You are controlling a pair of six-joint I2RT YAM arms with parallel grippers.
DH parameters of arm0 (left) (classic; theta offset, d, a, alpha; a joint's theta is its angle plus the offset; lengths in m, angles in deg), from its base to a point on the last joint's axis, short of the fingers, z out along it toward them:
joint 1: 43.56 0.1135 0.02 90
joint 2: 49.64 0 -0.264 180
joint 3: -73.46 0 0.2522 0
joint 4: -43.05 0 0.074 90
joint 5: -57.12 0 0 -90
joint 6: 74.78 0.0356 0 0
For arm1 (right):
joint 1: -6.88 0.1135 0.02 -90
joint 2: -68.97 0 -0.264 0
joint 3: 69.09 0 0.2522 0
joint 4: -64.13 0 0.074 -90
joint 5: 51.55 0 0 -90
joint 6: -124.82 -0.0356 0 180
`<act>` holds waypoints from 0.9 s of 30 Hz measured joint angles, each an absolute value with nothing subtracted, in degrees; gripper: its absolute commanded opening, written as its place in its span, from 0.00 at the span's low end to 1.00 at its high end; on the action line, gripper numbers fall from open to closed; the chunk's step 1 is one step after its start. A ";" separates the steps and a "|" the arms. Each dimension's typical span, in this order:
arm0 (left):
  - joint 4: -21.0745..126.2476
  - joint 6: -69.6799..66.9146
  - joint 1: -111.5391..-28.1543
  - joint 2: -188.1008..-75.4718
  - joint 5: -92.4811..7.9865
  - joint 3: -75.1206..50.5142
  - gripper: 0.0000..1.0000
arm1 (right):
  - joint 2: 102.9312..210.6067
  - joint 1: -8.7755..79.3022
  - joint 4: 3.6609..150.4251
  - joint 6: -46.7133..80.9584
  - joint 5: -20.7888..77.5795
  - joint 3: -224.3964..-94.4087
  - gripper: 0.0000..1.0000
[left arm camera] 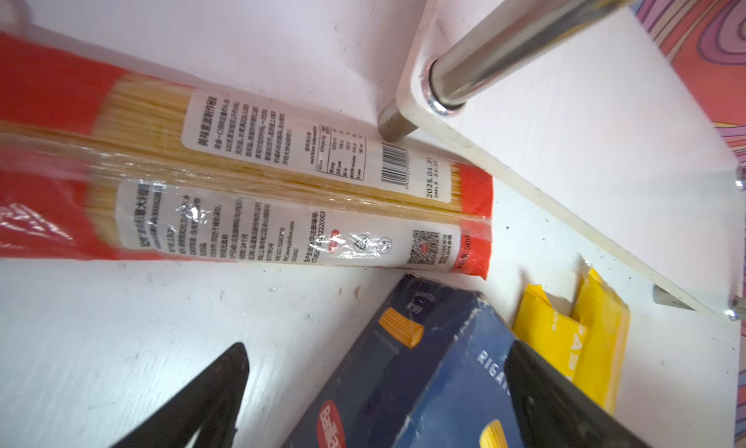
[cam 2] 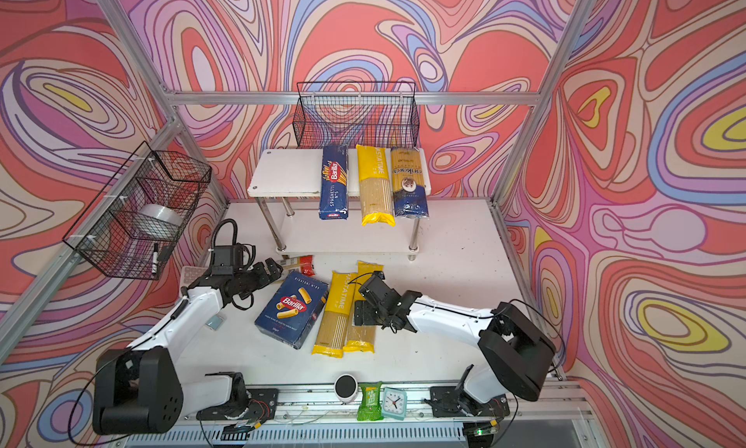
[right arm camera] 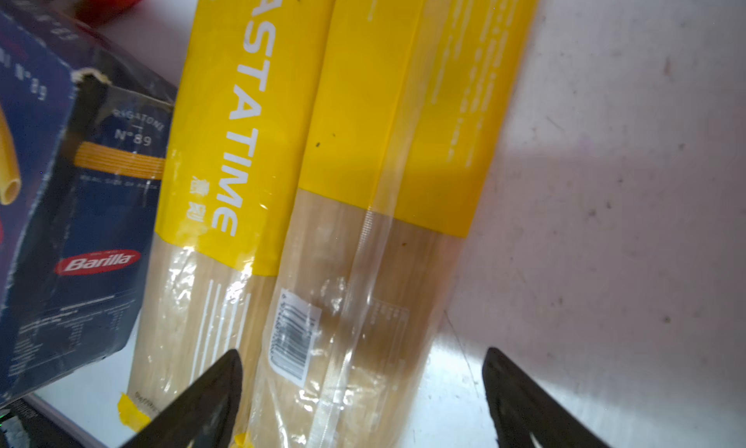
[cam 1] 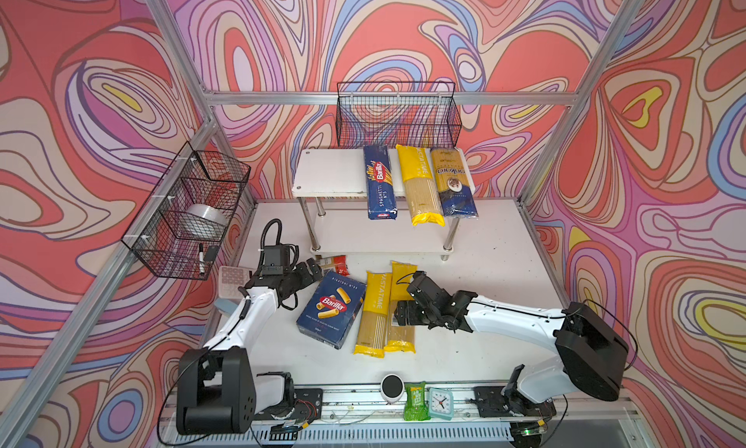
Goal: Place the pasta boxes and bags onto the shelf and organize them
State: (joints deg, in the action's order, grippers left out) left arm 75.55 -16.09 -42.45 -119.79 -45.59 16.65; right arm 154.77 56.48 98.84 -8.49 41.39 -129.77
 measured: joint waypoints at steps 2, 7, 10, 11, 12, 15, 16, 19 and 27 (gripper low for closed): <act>76.66 -16.50 -42.45 -117.19 -45.52 17.09 1.00 | 156.65 56.94 99.72 -8.84 42.55 -130.97 0.98; 79.88 -17.07 -42.78 -113.00 -45.94 19.03 1.00 | 161.28 59.48 100.66 -9.51 44.23 -134.71 0.98; 82.28 -17.16 -43.74 -110.33 -45.96 19.03 1.00 | 161.72 59.85 100.77 -10.32 45.13 -134.95 0.98; 82.96 -17.16 -44.05 -109.37 -45.96 18.97 1.00 | 161.74 59.85 100.81 -10.59 45.41 -134.95 0.98; 84.01 -17.14 -44.40 -108.17 -46.04 18.73 1.00 | 161.76 59.83 100.79 -10.96 45.69 -134.95 0.98; 86.89 -16.94 -45.25 -105.72 -46.53 17.24 1.00 | 162.13 59.85 100.66 -11.42 46.11 -134.99 0.98; 87.79 -16.83 -45.64 -105.11 -46.70 16.52 1.00 | 162.59 59.89 100.64 -11.57 46.15 -135.10 0.98; 90.59 -16.02 -47.55 -104.49 -47.01 13.94 1.00 | 164.56 60.22 100.66 -11.81 46.26 -135.84 0.98; 96.90 -11.19 -54.30 -106.74 -47.03 7.38 1.00 | 166.99 60.92 100.85 -12.53 47.29 -137.57 0.98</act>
